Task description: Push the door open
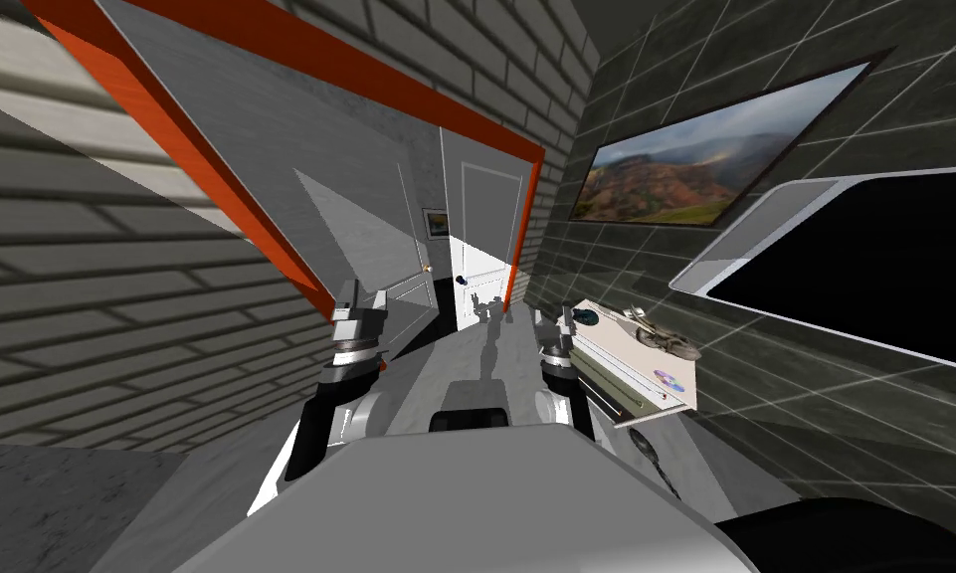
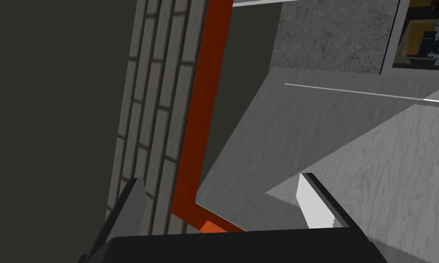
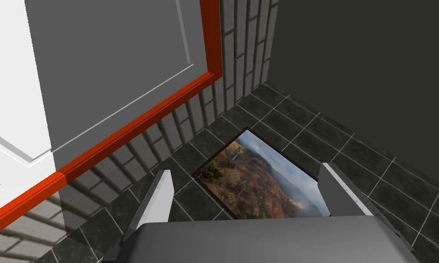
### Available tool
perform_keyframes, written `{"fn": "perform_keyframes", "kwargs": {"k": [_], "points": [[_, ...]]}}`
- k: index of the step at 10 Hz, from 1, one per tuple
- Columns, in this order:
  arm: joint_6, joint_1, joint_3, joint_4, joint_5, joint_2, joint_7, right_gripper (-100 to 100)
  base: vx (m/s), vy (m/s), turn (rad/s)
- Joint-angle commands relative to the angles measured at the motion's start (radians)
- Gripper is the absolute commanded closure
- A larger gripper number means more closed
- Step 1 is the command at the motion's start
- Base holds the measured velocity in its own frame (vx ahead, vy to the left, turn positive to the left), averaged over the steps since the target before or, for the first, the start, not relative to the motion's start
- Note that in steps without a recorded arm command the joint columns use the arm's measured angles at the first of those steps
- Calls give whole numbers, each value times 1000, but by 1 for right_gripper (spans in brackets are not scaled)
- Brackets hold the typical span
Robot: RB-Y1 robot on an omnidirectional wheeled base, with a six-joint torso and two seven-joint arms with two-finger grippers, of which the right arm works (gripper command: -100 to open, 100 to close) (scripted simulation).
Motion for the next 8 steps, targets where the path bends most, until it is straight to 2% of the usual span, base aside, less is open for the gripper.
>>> {"fn": "perform_keyframes", "kwargs": {"k": [1, 8], "points": [[-11, -12, 11, 42, -18, -2, -28, -100, 152, -39, 156], [-54, -55, 47, 203, -95, -13, -139, -100, 137, -33, 184]]}}
